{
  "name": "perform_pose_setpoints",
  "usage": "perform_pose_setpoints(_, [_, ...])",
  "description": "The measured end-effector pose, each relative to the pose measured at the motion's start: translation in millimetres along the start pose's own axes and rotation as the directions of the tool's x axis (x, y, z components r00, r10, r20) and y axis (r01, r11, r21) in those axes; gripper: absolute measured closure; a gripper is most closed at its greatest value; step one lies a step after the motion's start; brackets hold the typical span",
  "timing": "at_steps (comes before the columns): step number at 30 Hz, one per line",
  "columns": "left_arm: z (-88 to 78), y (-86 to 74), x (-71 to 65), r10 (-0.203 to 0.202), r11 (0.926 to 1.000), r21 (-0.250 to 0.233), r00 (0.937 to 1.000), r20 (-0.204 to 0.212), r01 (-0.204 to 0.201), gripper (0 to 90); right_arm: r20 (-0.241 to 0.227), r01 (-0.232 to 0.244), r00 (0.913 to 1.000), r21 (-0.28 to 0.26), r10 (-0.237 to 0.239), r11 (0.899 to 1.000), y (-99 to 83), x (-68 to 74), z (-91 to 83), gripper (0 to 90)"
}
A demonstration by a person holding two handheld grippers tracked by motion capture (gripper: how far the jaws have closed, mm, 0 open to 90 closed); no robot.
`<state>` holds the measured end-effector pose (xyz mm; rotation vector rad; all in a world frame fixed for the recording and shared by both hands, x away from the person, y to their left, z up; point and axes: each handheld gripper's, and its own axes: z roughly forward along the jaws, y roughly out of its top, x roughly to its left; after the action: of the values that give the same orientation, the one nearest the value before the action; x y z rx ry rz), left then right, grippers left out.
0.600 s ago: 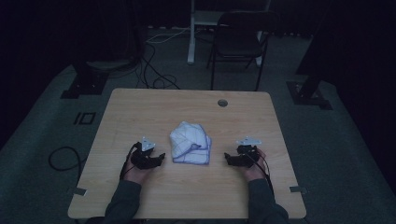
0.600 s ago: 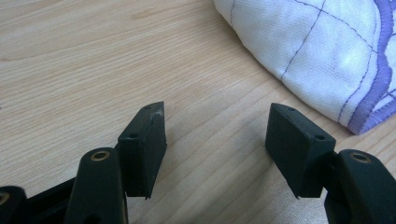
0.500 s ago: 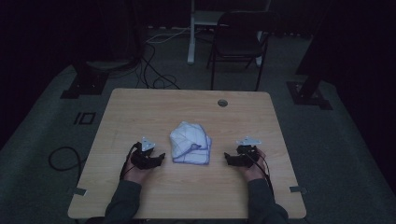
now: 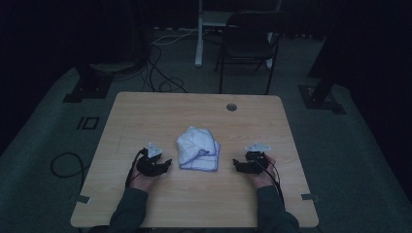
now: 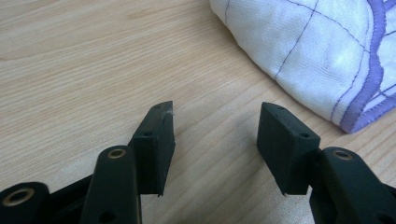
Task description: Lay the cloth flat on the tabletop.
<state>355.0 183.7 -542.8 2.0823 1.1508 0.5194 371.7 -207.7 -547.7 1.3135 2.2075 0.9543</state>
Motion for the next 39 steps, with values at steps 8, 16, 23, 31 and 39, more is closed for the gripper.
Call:
perform_pose_setpoints(8, [-0.1, 0.7, 0.7, -0.009, 1.0000, 0.003, 1.0000, -0.005, 0.009, 50.6, -0.009, 0.016, 0.9998, -0.008, -0.016, 1.000, 2.3, 0.6, -1.4, 42.3])
perform_pose_setpoints(16, [-1.9, 1.5, 1.6, -0.022, 0.9996, 0.017, 0.9998, 0.001, 0.022, 52.3, -0.012, 0.017, 0.9998, -0.013, -0.017, 1.000, 3.0, 3.5, -1.5, 47.0])
perform_pose_setpoints(23, [-5.6, 6.3, -2.6, -0.009, 0.9998, 0.020, 0.9995, 0.029, 0.009, 53.2, -0.024, 0.043, 0.9987, -0.045, -0.044, 0.998, 6.9, 14.3, -4.2, 52.3])
perform_pose_setpoints(31, [-12.1, 15.3, -9.6, 0.016, 0.9998, -0.008, 0.9985, 0.052, -0.015, 54.0, -0.065, 0.061, 0.9957, -0.072, -0.066, 0.996, 11.0, 25.2, -5.1, 59.7])
perform_pose_setpoints(39, [-9.3, 28.4, -19.4, 0.059, 0.9981, -0.020, 0.9957, 0.071, -0.058, 54.4, -0.089, 0.100, 0.9902, -0.077, -0.107, 0.992, 14.0, 43.2, -0.7, 60.8])
